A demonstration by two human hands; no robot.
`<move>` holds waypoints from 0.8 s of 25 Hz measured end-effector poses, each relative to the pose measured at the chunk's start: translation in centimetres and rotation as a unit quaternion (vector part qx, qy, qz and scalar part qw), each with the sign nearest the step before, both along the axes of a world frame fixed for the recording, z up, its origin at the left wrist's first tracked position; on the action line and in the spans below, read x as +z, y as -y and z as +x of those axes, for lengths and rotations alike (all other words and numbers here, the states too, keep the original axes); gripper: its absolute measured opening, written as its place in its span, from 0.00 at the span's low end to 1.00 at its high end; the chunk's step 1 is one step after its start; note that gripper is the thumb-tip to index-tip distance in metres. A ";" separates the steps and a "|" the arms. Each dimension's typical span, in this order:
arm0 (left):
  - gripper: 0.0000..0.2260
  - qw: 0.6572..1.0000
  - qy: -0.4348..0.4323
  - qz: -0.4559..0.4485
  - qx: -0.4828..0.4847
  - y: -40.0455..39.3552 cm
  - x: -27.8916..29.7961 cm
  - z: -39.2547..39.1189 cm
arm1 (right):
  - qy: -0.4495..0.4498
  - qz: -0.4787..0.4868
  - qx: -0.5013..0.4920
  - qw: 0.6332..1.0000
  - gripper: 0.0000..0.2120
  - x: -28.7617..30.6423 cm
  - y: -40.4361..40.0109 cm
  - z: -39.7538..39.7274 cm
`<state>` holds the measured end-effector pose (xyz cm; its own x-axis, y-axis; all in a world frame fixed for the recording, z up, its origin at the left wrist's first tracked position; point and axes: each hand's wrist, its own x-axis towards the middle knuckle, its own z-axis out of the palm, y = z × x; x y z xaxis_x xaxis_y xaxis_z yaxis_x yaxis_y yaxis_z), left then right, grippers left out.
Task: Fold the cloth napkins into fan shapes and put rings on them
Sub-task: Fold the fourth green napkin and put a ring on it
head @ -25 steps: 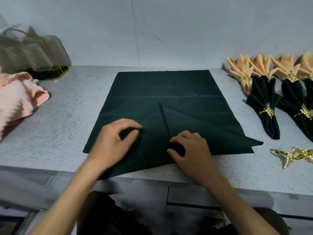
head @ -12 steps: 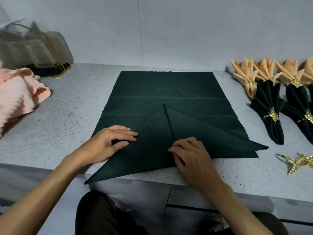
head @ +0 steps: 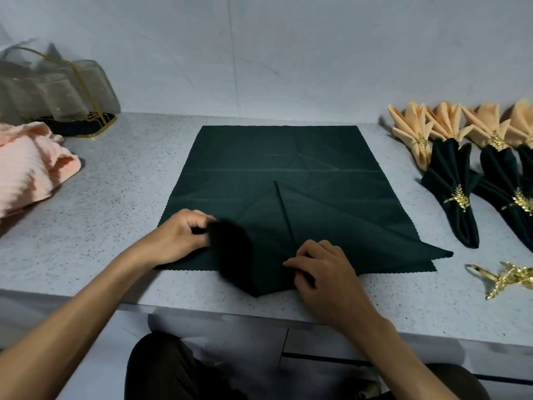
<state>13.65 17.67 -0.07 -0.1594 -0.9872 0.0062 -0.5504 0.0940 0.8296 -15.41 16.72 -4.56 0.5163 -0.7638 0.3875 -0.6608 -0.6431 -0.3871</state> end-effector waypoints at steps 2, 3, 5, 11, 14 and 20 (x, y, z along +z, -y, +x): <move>0.13 0.994 -0.035 -0.009 0.102 1.0 -0.5 -2.2 | 0.034 0.051 -0.006 0.998 0.14 0.6 -0.1 0.1; 0.18 0.987 -0.027 -0.018 0.155 1.5 -1.0 -3.1 | 0.059 0.085 -0.012 0.995 0.14 1.1 -0.1 0.2; 0.22 0.968 0.044 -0.034 0.246 2.3 -1.8 -4.6 | 0.112 0.155 -0.036 0.981 0.17 2.2 -0.2 0.5; 0.20 0.920 0.196 -0.117 0.318 2.9 -3.2 -7.1 | 0.053 0.160 -0.147 0.975 0.15 3.0 -0.3 2.0; 0.16 0.920 0.203 -0.122 0.311 3.2 -3.2 -6.9 | 0.051 0.151 -0.167 0.973 0.21 2.9 -0.3 2.4; 0.20 0.942 0.101 -0.065 0.315 3.1 -2.3 -6.9 | 0.045 0.092 -0.172 0.980 0.15 2.2 -0.7 2.8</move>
<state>6.79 14.57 -2.40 0.4462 -0.8796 0.1649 -0.6764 -0.2108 0.7057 -12.61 17.44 -2.32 0.1860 -0.9478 0.2591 -0.7840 -0.3021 -0.5423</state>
